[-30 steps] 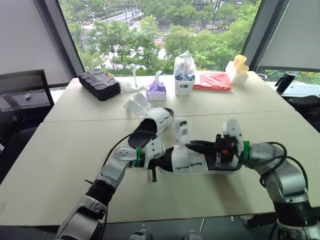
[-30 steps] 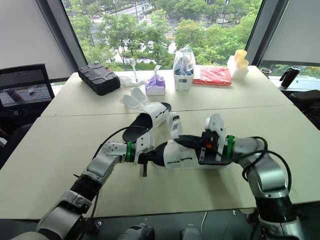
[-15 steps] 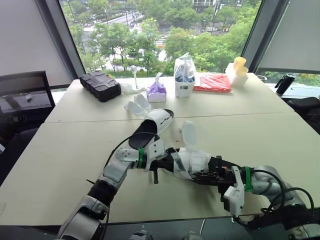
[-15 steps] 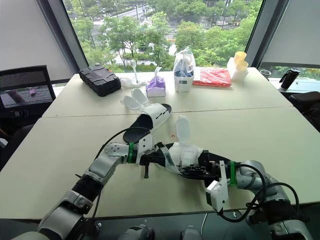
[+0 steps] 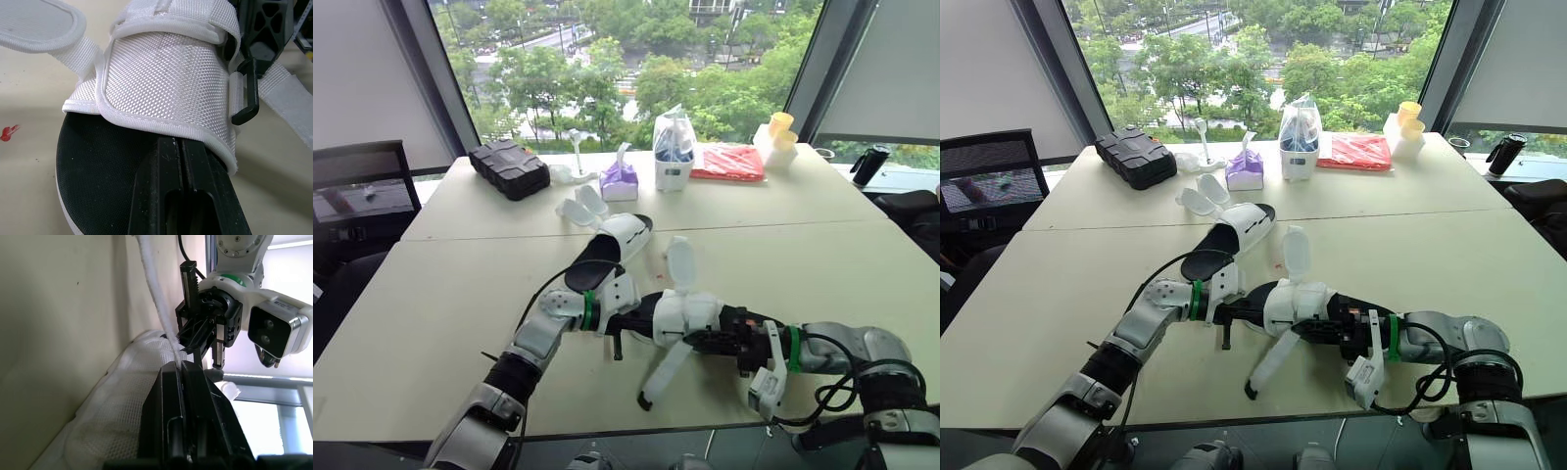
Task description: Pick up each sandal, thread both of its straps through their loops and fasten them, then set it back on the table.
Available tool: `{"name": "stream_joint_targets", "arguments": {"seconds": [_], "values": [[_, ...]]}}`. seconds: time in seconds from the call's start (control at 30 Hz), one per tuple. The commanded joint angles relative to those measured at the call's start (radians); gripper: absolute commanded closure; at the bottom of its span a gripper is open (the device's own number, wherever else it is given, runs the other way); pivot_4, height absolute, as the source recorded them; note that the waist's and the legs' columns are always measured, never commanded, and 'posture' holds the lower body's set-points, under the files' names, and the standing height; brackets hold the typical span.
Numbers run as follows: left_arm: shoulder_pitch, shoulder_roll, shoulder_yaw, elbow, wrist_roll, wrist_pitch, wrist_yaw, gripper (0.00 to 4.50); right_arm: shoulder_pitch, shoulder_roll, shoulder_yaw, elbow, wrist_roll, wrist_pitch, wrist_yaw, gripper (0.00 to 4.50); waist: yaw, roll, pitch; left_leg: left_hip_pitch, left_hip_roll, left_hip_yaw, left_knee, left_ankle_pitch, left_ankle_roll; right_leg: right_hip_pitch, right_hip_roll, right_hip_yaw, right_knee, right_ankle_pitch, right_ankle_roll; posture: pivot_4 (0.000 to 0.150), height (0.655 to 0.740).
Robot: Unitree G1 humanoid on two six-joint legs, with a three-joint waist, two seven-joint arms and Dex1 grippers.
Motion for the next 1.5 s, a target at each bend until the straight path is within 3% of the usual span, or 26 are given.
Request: {"name": "stream_joint_targets", "arguments": {"seconds": [0.03, 0.1, 0.33, 0.37, 0.53, 0.73, 0.9, 1.07, 1.13, 1.17, 1.23, 1.27, 1.37, 1.5], "values": [[0.019, -0.003, -0.025, 0.001, 0.011, 0.017, -0.005, 4.50, -0.005, -0.071, 0.103, -0.005, -0.124, 0.150, -0.254, 4.22, 0.000, 0.000, 0.000, 0.000, 0.000, 0.000, 0.000, 0.000, 0.000, 0.000, 0.000, 0.000, 0.000, 0.000, 0.000, 0.150, 0.7400], [0.024, -0.005, -0.023, -0.009, 0.004, 0.029, -0.003, 4.50, -0.023, -0.111, 0.178, 0.022, -0.164, 0.220, -0.370, 3.58, 0.000, 0.000, 0.000, 0.000, 0.000, 0.000, 0.000, 0.000, -0.001, 0.000, 0.000, 0.000, 0.000, -0.001, -0.002, 0.150, 0.7400], [0.056, -0.021, 0.001, -0.093, -0.057, 0.146, 0.005, 4.50, -0.195, -0.201, 0.473, 0.145, -0.287, 0.437, -0.669, 0.24, -0.010, -0.004, -0.004, 0.006, 0.001, 0.001, -0.001, -0.001, 0.003, 0.005, 0.001, 0.002, 0.000, -0.002, -0.004, 0.150, 0.7400], [0.055, -0.022, 0.003, -0.098, -0.060, 0.156, 0.008, 4.50, -0.214, -0.210, 0.507, 0.153, -0.294, 0.454, -0.701, 0.02, -0.016, -0.005, -0.004, 0.008, 0.001, 0.001, -0.001, -0.001, 0.003, 0.007, 0.001, 0.002, 0.000, -0.002, -0.005, 0.150, 0.7400], [0.057, -0.032, 0.013, -0.118, -0.071, 0.190, 0.022, 4.50, -0.317, -0.237, 0.646, 0.255, -0.295, 0.525, -0.797, 0.02, -0.028, -0.006, -0.003, 0.018, 0.001, 0.001, -0.001, -0.001, 0.003, 0.018, 0.001, 0.003, 0.000, -0.004, -0.009, 0.150, 0.7400], [0.052, -0.043, 0.002, -0.098, -0.046, 0.167, 0.046, 4.50, -0.336, -0.326, 0.686, 0.250, -0.112, 0.347, -0.722, 0.02, -0.023, -0.006, -0.003, 0.018, 0.001, 0.000, 0.000, -0.001, 0.003, 0.018, 0.001, 0.003, 0.000, -0.004, -0.009, 0.150, 0.7400], [0.048, -0.043, 0.001, -0.083, -0.042, 0.153, 0.049, 4.50, -0.311, -0.431, 0.664, 0.183, 0.210, 0.179, -0.430, 0.02, -0.027, -0.005, -0.002, 0.015, 0.001, 0.001, -0.003, -0.002, 0.005, 0.015, 0.000, 0.003, -0.003, -0.005, -0.007, 0.150, 0.7400], [0.043, -0.038, 0.000, -0.068, -0.038, 0.138, 0.043, 4.50, -0.250, -0.519, 0.681, 0.073, 0.543, 0.165, -0.162, 0.02, -0.026, -0.004, -0.002, 0.015, 0.001, 0.002, -0.011, -0.002, 0.005, 0.011, 0.000, 0.003, -0.003, -0.003, -0.003, 0.150, 0.7400], [0.036, -0.036, -0.002, -0.053, -0.034, 0.126, 0.039, 4.50, -0.200, -0.586, 0.743, -0.017, 0.873, 0.273, 0.017, 0.02, -0.022, -0.004, -0.002, 0.014, 0.001, 0.001, -0.012, -0.002, 0.005, 0.010, 0.000, 0.003, -0.003, -0.003, -0.003, 0.150, 0.7400], [0.032, -0.035, -0.003, -0.043, -0.032, 0.118, 0.036, 4.50, -0.159, -0.620, 0.762, -0.097, 1.092, 0.389, 0.138, 0.02, -0.022, -0.004, -0.002, 0.013, 0.001, 0.001, -0.012, -0.002, 0.005, 0.009, -0.001, 0.003, -0.004, -0.003, -0.003, 0.150, 0.7400], [0.017, -0.036, -0.006, -0.019, -0.026, 0.100, 0.033, 4.50, -0.049, -0.688, 0.737, -0.349, 1.689, 0.831, 0.439, 0.02, -0.022, -0.004, -0.001, 0.011, 0.002, 0.001, -0.012, -0.002, 0.005, 0.009, -0.001, 0.002, -0.005, -0.004, -0.005, 0.150, 0.7400], [0.012, -0.036, -0.008, -0.010, -0.024, 0.092, 0.031, 4.50, -0.013, -0.705, 0.708, -0.431, 1.873, 0.992, 0.537, 0.02, -0.023, -0.004, -0.001, 0.008, 0.003, 0.001, -0.011, -0.003, 0.006, 0.007, -0.003, 0.002, -0.006, -0.005, -0.005, 0.150, 0.7400], [0.005, -0.033, -0.013, 0.005, -0.018, 0.071, 0.025, 4.50, -0.002, -0.702, 0.618, -0.532, 2.103, 1.369, 0.686, 0.02, -0.025, -0.003, -0.002, 0.006, 0.003, 0.000, -0.009, -0.003, 0.007, 0.007, -0.003, 0.002, -0.008, -0.005, -0.006, 0.150, 0.7400], [-0.001, -0.023, -0.018, 0.015, -0.011, 0.049, 0.017, 4.50, -0.017, -0.671, 0.499, -0.567, 2.368, 1.830, 0.758, 0.02, -0.018, -0.003, -0.002, -0.002, 0.003, -0.001, -0.005, -0.004, 0.007, 0.001, -0.003, 0.000, -0.008, -0.004, -0.007, 0.150, 0.7400]]}}
